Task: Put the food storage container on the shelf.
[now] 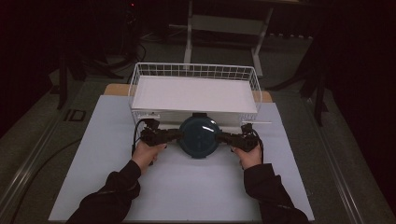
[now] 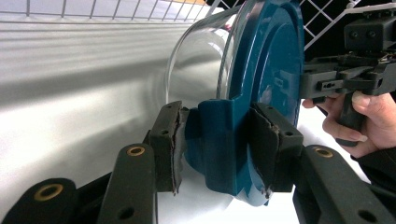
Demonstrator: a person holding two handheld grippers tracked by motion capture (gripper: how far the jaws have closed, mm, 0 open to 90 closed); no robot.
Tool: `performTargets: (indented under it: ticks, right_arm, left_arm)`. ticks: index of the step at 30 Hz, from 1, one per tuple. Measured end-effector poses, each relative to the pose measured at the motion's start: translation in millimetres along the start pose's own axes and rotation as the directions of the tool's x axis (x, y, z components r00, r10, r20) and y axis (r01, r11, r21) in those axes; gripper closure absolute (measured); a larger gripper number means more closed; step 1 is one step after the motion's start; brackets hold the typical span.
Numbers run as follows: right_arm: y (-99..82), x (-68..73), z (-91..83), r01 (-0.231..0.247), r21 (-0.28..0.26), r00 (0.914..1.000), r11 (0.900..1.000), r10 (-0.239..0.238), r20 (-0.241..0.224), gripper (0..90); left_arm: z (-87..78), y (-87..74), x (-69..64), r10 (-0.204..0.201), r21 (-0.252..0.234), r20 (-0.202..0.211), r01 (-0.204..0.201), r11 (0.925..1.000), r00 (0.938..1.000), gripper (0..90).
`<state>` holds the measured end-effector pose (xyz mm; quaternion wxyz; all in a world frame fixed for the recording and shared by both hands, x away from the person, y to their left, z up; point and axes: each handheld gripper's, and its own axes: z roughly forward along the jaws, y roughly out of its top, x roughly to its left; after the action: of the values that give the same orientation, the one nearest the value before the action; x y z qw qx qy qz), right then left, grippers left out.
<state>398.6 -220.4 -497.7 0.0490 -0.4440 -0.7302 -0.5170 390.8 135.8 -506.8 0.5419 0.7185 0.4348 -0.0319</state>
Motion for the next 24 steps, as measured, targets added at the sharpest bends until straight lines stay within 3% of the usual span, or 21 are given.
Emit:
performTargets:
  ticks: [2, 4, 5, 7, 8, 10, 13, 15, 21, 24]
  right_arm:
    - [1.1, 0.0, 0.6, -0.009, 0.0, 1.0, 1.0, 0.009, -0.003, 54.7]
    - [0.6, -3.8, 3.8, 0.001, -0.021, 1.0, 0.9998, -0.001, -0.005, 54.0]
    - [0.6, -3.8, 3.8, 0.001, -0.021, 1.0, 0.9998, -0.001, -0.005, 54.0]
    - [-1.8, -6.8, 6.7, -0.052, -0.016, 0.9983, 0.9985, 0.051, -0.028, 53.3]
    - [-2.5, -7.8, 7.8, -0.053, -0.02, 0.9982, 0.9984, 0.053, -0.03, 52.6]
    - [-1.6, -2.6, 9.0, -0.027, -0.027, 0.9995, 0.9993, 0.028, 0.013, 50.8]
    - [2.4, 0.6, 11.7, 0.002, -0.039, 0.999, 0.9992, 0.0, 0.044, 55.5]
    - [4.8, 4.1, 13.6, 0.023, -0.044, 0.9978, 0.9988, -0.02, 0.063, 53.5]
    - [6.9, 6.8, 16.8, 0.014, -0.058, 0.9958, 0.9982, -0.009, 0.091, 52.2]
    - [7.5, 9.4, 17.2, 0.024, -0.058, 0.9935, 0.998, -0.017, 0.113, 52.1]
  left_arm:
    - [-0.1, -0.7, -0.2, -0.005, -0.006, 0.002, 0.005, 1.0, 1.0, 56.0]
    - [-0.3, -2.6, -0.5, -0.045, -0.017, 0.012, 0.045, 0.9988, 0.9989, 55.6]
    - [-0.7, -2.5, 2.3, -0.024, -0.026, -0.007, 0.024, 0.9994, 0.9997, 55.6]
    - [-0.4, -2.9, 5.7, -0.043, -0.034, 0.009, 0.043, 0.9985, 0.999, 55.2]
    - [-0.2, -2.4, 7.6, -0.052, -0.031, 0.012, 0.053, 0.9981, 0.9986, 55.1]
    - [0.2, -0.7, 10.3, -0.06, -0.017, 0.024, 0.061, 0.998, 0.9979, 54.3]
    - [-0.9, 1.6, 7.6, -0.034, -0.03, -0.032, 0.033, 0.999, 0.9989, 56.8]
    - [-0.1, 2.7, 10.7, -0.038, -0.037, -0.031, 0.037, 0.9987, 0.9988, 57.4]
    - [1.4, 2.8, 10.1, -0.017, -0.064, -0.091, 0.012, 0.9979, 0.9957, 48.1]
    - [1.0, 3.1, 6.5, -0.009, -0.065, -0.112, 0.002, 0.9979, 0.9936, 47.9]
